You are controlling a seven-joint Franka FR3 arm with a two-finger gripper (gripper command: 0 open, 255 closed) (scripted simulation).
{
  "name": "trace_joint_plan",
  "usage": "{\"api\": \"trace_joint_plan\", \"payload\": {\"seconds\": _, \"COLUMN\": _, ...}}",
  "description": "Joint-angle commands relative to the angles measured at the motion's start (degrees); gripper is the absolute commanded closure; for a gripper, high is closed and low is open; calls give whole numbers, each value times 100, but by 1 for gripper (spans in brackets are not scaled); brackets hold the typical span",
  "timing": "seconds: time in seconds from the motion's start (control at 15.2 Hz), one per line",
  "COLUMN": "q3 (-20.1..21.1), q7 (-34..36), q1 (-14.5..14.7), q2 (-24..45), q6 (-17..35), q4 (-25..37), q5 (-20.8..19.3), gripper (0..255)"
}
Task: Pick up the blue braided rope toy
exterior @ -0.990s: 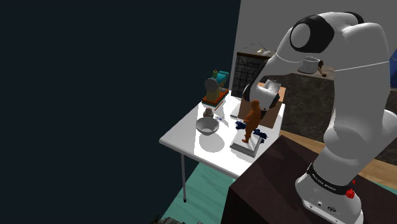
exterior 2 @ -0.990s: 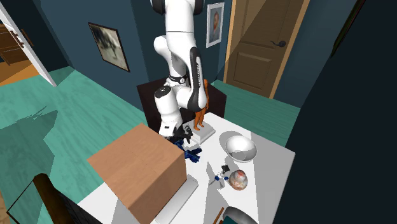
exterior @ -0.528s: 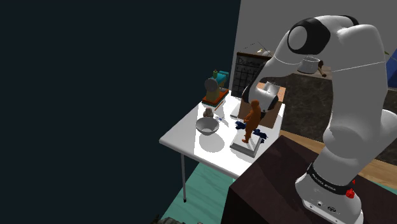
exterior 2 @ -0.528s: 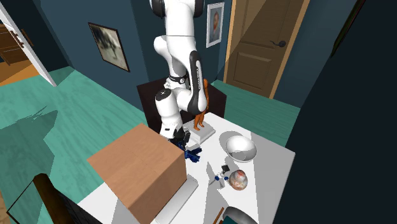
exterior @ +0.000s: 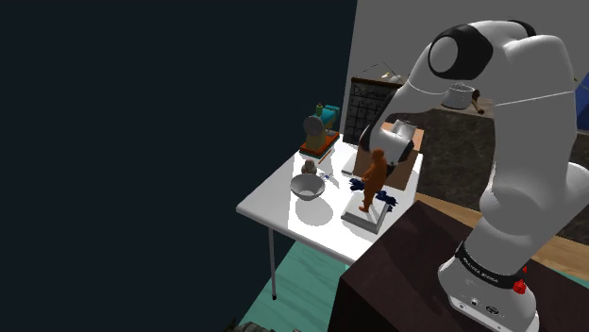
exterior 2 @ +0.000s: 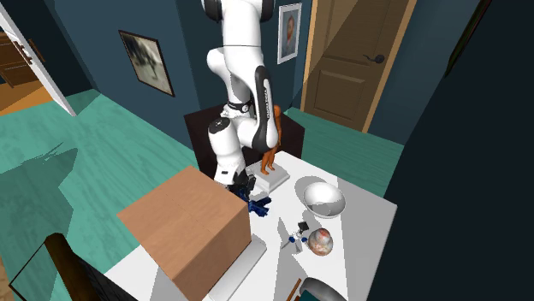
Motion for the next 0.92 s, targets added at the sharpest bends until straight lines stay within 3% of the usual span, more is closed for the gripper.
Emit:
{"api": "trace_joint_plan", "payload": {"seconds": 0.0, "q3": -125, "q7": 135, "q1": 100, "q2": -159, "q6": -93, "q4": -74, "q5": -141, "gripper": 255}}
{"api": "trace_joint_plan", "payload": {"seconds": 0.86, "q3": -951, "q7": 1125, "q1": 733, "q2": -1197, "q6": -688, "q4": -477, "q5": -1257, "gripper": 255}}
